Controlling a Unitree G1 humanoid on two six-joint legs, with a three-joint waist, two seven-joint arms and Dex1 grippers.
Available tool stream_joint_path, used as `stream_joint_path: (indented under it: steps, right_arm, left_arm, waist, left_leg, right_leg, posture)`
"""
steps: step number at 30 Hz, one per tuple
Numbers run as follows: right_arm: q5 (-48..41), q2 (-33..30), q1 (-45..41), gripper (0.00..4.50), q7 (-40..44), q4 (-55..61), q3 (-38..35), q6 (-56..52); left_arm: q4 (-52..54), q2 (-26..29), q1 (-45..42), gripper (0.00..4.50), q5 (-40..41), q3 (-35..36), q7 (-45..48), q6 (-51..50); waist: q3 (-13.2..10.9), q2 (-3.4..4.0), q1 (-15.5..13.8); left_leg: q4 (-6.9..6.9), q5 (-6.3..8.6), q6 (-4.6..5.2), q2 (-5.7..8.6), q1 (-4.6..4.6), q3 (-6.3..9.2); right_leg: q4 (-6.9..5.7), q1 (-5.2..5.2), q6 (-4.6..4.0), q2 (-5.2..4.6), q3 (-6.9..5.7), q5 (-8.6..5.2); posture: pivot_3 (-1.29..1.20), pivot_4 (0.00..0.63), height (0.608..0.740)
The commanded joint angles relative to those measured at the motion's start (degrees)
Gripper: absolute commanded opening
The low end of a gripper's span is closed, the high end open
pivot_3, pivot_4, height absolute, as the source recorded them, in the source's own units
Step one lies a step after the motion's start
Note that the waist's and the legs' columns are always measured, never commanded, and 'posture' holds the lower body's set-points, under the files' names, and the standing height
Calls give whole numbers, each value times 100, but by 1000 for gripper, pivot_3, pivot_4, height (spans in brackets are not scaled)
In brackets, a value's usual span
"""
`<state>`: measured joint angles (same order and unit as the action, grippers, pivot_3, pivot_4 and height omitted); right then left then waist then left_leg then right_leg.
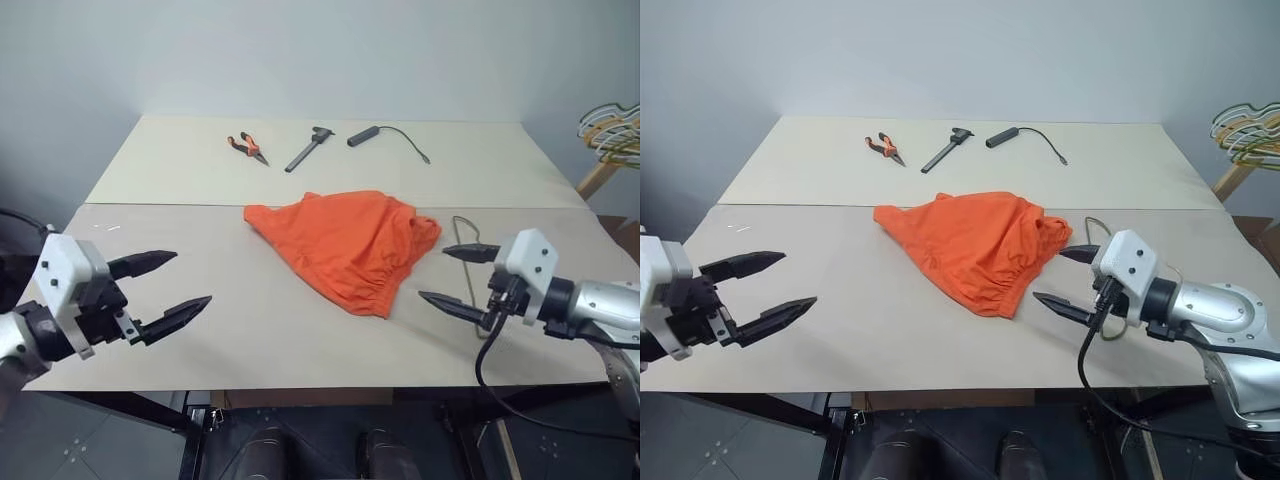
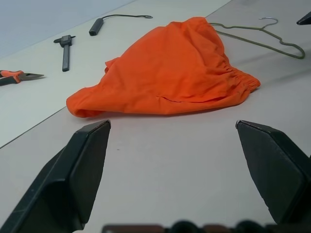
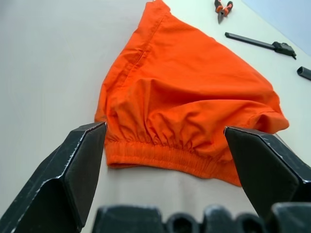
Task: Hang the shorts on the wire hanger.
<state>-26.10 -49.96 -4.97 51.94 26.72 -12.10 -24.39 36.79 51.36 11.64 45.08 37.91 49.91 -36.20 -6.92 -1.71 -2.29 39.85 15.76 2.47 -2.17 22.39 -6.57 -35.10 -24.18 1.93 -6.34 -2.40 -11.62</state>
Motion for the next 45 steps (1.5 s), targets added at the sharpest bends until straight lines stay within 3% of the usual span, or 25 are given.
stream_joint_path:
  steps: [1, 7, 12, 17, 21, 30, 35, 44, 45]
  right_arm:
    - [-146, 21, 25, 4472, -94, 251, -212, -62]
    - [-80, 44, -23, 4472, -209, 435, -52, -119]
    - [1129, -311, 8, 4472, -593, 739, 758, -125]
    - [1786, -584, -91, 4472, -510, 1015, 1565, -267]
    - [2087, -357, -468, 4472, -651, 1083, 2191, -750]
    - [3963, 735, -1505, 4472, -1401, 39, 4048, -1213]
    - [4797, 1070, -1746, 3007, -1630, -457, 4530, -1084]
    - [5629, 1247, -2005, 95, -1593, -1080, 4676, -807]
    - [5699, 1229, -2015, 43, -1591, -1126, 4651, -730]
  left_arm:
    - [-14, 60, -159, 4500, 160, 37, -30, -17]
    - [35, 85, -212, 4500, 64, -54, -15, 16]
    - [131, 49, -210, 4500, 97, -62, -75, 4]
    - [162, 66, -269, 4500, 111, -127, -120, -4]
    - [115, 119, -393, 4500, 167, -214, -113, -36]
    - [-40, 136, -611, 4500, 73, -519, -32, 21]
    - [-70, 124, -670, 4500, 37, -595, -24, 62]
    - [-147, 122, -767, 4500, -84, -747, 36, 200]
    - [-173, 127, -801, 4500, -106, -790, 49, 228]
  waist:
    - [0, 0, 0]
    - [0, 0, 2]
    - [0, 1, 3]
    - [-1, 1, -2]
    - [-5, 2, 6]
    - [-6, 2, 32]
    - [-4, -2, 35]
    - [-2, -4, 41]
    - [-1, -5, 43]
  left_leg:
    - [0, 0, 0, 0, 0, 0]
    - [0, 0, 0, 0, -1, 0]
    - [-1, 0, -1, -1, -1, 0]
    - [-1, -1, -2, -1, -1, 0]
    - [0, -1, -2, -2, -2, 0]
    - [-1, -19, -33, -2, -2, -1]
    - [-1, -27, -46, -1, 2, 0]
    - [0, -31, -53, -1, -1, -1]
    - [-1, -31, -53, -1, 0, -1]
  right_leg:
    - [0, 0, 0, 0, 0, 0]
    - [-1, 0, -1, 0, 0, 0]
    - [-1, -2, -9, 0, 0, -5]
    - [-2, -4, -24, -1, 0, -15]
    - [-2, -3, -34, -1, 1, -21]
    - [-5, -7, -40, 2, 0, -24]
    - [-4, -8, -39, 1, -1, -24]
    - [-12, -6, -34, 1, -2, -21]
    - [-11, -8, -32, 1, -2, -19]
  posture:
    - [97, 93, 740]
    - [98, 94, 740]
    - [104, 95, 740]
    - [99, 111, 740]
    - [81, 126, 740]
    - [66, 122, 740]
    - [73, 109, 740]
    - [76, 94, 740]
    - [76, 94, 740]
